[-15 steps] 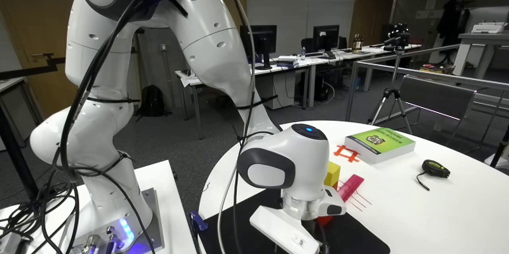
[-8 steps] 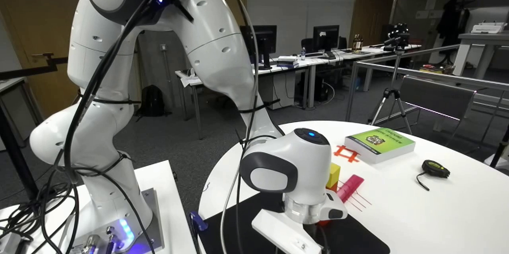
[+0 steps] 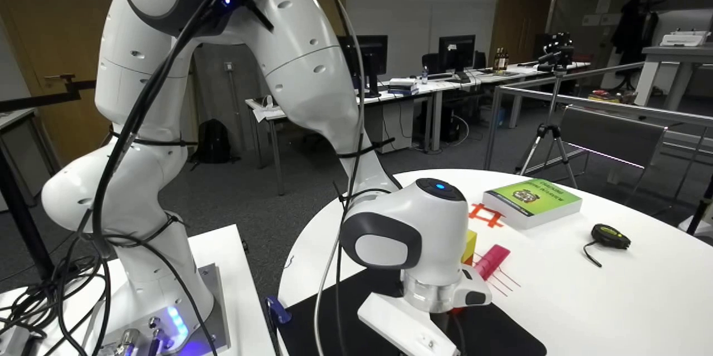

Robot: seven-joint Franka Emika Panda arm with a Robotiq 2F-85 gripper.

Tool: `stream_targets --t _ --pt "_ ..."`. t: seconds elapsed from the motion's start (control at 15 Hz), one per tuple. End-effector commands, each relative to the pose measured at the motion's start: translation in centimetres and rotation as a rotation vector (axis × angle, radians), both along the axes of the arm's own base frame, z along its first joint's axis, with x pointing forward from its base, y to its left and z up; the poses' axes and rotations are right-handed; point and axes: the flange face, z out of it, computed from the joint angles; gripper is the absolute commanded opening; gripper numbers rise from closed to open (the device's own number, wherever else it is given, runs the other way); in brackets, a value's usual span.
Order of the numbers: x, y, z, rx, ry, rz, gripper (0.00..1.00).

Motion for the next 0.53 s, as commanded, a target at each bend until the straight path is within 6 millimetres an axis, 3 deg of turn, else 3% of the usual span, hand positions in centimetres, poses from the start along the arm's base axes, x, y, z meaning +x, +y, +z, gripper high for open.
stream_targets --t 0.0,0.2,0.47 --pt "0.4 -0.3 0.5 -0.004 -0.008 0.003 0.3" --pt "0.3 0.0 1.8 -0.001 -0.016 -0.026 0.3" --pt "0.4 -0.1 5.7 0.016 -0.053 -0.113 0.3"
